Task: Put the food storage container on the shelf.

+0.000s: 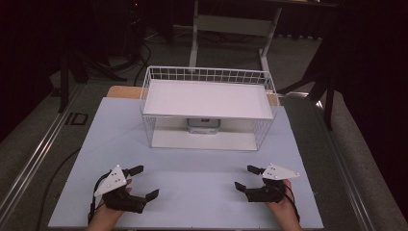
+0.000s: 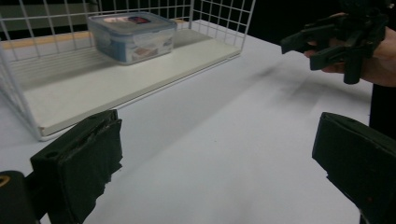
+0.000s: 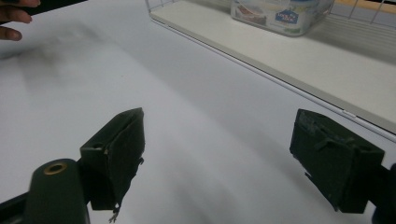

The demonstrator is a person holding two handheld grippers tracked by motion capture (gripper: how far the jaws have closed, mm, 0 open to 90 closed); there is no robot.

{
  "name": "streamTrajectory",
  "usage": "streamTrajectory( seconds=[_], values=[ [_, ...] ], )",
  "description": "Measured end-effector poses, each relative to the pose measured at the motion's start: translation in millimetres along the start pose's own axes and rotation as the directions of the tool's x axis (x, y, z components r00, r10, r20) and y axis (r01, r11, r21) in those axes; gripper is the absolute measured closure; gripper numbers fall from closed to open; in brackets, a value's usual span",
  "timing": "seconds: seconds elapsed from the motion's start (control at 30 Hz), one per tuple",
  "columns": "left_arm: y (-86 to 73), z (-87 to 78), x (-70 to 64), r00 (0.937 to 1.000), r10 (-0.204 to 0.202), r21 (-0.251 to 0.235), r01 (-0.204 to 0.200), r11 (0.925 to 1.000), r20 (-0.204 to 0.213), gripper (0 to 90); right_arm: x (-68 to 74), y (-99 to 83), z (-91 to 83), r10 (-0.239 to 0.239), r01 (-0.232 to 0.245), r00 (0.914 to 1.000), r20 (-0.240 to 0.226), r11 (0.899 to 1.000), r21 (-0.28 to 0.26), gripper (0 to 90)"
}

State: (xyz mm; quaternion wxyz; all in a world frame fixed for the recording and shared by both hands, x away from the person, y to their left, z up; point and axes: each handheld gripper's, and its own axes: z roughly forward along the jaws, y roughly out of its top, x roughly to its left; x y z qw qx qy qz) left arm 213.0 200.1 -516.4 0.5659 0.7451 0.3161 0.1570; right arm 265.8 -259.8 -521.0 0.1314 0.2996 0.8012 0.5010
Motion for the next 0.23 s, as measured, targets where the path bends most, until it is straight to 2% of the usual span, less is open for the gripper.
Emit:
streamTrajectory(
  seconds=[0.23],
  values=[
    [-0.5,0.3,0.6,1.0,0.004,0.002,-0.004,1.0,0.009,2.6,-0.1,-0.6,2.1,0.008,-0.008,1.0,-0.005,1.0,0.011,17.9]
  ],
)
